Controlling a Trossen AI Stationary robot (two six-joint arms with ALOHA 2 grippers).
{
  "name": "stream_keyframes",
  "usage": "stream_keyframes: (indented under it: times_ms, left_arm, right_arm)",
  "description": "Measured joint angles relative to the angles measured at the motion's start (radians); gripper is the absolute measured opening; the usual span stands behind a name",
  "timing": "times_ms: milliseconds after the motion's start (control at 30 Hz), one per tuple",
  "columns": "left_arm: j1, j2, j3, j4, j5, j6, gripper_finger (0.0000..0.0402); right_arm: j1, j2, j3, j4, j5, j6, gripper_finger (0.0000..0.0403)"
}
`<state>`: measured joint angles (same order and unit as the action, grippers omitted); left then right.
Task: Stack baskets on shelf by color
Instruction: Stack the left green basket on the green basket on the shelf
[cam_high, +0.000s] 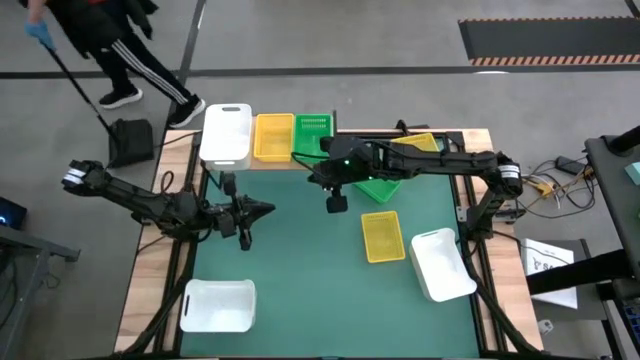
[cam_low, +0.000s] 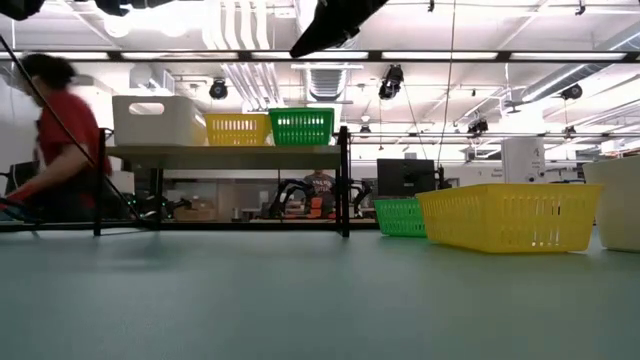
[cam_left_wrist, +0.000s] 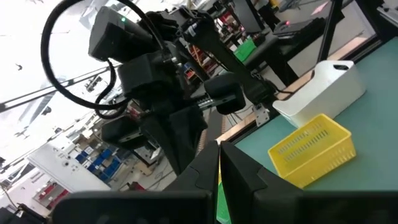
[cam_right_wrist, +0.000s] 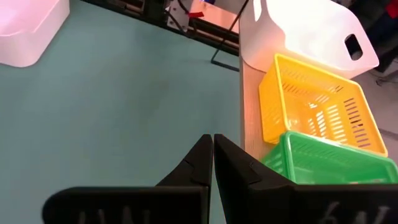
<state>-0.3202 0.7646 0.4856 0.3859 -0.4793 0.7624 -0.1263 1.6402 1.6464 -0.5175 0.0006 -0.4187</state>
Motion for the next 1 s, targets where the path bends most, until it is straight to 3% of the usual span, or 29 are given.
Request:
stream_keyframes:
  times_ms: [533,1000]
  left_arm:
    - [0.0,0.02,0.012,0.004,0.0,0.004,0.0]
    - [0.0,0.018,0.012,0.022,0.0,0.013,0.0]
  right_arm:
    - [-0.008,0.0,-0.072,0.067,0.0,0.019,0.0009]
    - [-0.059,0.0,-0.219,0.295,0.002,0.038,0.0009]
